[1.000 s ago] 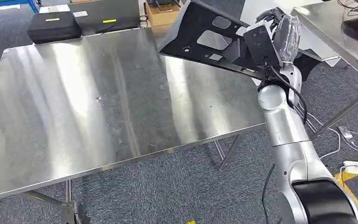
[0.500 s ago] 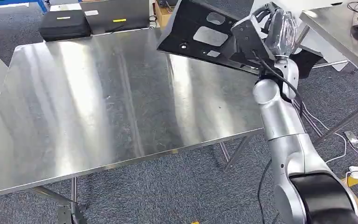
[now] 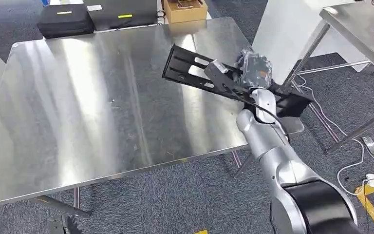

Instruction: Take the parts from the cabinet and place them on the table.

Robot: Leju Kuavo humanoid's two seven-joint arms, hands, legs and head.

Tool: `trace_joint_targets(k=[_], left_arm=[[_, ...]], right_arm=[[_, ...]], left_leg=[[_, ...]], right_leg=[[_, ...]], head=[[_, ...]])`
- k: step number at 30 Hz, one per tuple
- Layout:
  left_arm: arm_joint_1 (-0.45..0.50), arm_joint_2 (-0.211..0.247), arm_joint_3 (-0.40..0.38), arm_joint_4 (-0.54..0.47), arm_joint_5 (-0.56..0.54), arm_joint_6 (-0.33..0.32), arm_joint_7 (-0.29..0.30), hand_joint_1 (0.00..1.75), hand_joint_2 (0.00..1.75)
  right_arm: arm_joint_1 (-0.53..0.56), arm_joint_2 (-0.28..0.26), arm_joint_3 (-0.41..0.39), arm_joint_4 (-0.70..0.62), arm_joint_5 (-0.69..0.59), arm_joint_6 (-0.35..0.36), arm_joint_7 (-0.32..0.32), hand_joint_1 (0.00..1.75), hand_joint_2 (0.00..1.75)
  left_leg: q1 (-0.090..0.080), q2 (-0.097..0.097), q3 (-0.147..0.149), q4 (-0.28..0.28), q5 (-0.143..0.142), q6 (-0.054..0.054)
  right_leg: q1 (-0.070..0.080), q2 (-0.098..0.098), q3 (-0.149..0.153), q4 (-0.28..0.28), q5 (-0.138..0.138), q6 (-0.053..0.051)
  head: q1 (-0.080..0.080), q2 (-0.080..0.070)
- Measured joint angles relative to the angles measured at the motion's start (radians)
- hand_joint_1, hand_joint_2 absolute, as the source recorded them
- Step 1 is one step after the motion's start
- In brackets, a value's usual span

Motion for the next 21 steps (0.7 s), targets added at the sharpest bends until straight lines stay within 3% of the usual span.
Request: trace_joint_targets(k=[5,14,17,21], left_arm=[[0.045,-0.011,-0.032,-0.071,0.011,0.061,0.000,0.00,0.00],[0.069,-0.012,-0.056,-0.151,0.064,0.053,0.000,0.00,0.00],[0.081,-0.012,-0.053,-0.178,0.075,0.067,0.000,0.00,0.00],[0.107,-0.014,-0.045,-0.213,0.085,0.077,0.000,0.00,0.00]], right_arm=[[0.040,0.054,0.019,0.072,0.091,0.009,0.007,1.75,1.75],[0.039,0.165,0.071,0.117,0.195,0.056,-0.025,1.75,1.75],[0.034,0.199,0.108,0.118,0.156,0.077,-0.050,1.75,1.75],[0.035,0.227,0.228,0.102,0.016,0.104,-0.032,1.75,1.75]], left_leg=[[-0.002,0.005,0.002,-0.002,-0.005,0.002],[-0.003,0.009,0.007,-0.001,-0.004,0.005],[-0.002,0.012,0.009,-0.001,-0.004,0.005],[-0.002,0.013,0.010,-0.002,-0.004,0.005]], right_leg=[[0.000,0.000,0.006,-0.018,-0.005,-0.005],[-0.001,0.001,0.010,-0.014,-0.006,-0.001],[0.000,0.002,0.009,-0.012,-0.006,-0.001],[0.000,0.003,0.008,-0.009,-0.006,-0.002]], head=[[0.000,0.000],[0.000,0.000],[0.000,0.000],[0.000,0.000]])
